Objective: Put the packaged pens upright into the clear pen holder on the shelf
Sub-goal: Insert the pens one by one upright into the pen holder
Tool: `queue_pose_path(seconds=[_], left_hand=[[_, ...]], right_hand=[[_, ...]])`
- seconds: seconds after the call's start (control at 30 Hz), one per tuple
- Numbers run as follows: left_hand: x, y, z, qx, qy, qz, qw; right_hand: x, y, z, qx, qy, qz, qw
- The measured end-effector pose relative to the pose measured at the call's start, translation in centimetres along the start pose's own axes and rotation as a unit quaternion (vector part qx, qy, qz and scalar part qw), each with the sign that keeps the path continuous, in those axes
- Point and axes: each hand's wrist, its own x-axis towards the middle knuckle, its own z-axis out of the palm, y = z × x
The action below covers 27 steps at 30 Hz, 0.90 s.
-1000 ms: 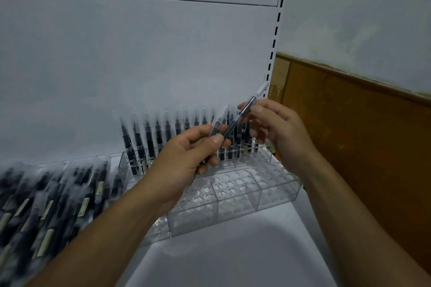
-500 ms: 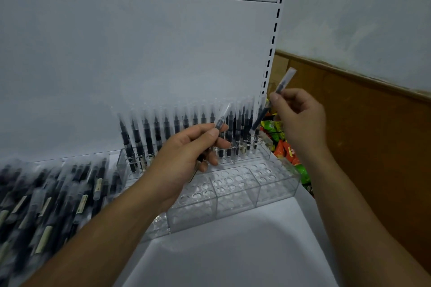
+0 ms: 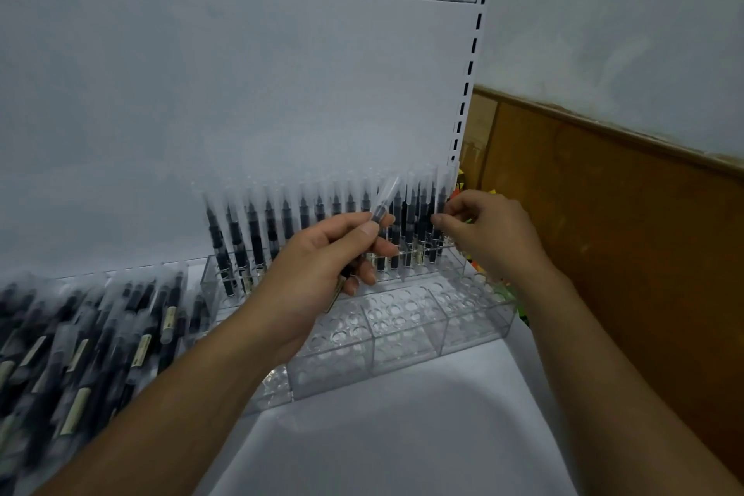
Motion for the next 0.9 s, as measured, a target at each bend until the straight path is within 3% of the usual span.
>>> queue_pose_path(seconds=[0.17,0.27,0.4,0.6,0.7,0.77,0.83,0.9], left_hand=[[0.0,0.0,0.0,0.002,0.002,0.003,1.000],[0.0,0.0,0.0,0.008,0.003,0.008,1.000],[-0.1,0.0,0.1,0.035,0.003,0.014,0.999],[-0.1,-0.4,0.3,0.112,-0.004,0.050,0.992],[-0.2,-0.7,0.4,0.198,-0.004,0.056,0.979],[-0.4,-0.8,0.7,0.284,-0.024,0.056,0.957],[-0.5,-0.9,1.0,0.391,-0.063,0.068,0.916],[-0.4,-1.1,1.5,0.488,-0.106,0.080,0.863]], right_hand=[[-0.8,-0.6,-1.4,0.090,0.067,-0.030,0.993],[-1.7,-2.5,-1.3,0.235,-0.012,-0.084,0.968],[-2.7,-4.6,-0.7,0.312,-0.118,-0.135,0.933],[-2.8,-5.0,-0.3,0.368,-0.134,-0.127,0.912],[-2.6,-5.1,-1.0,0.433,-0.089,-0.076,0.894],[-2.1,-4.7,-1.9,0.503,-0.018,-0.028,0.864],[-1.6,-3.9,-2.6,0.531,0.081,0.015,0.843],[-1.2,-2.8,-2.7,0.467,0.170,0.039,0.867]])
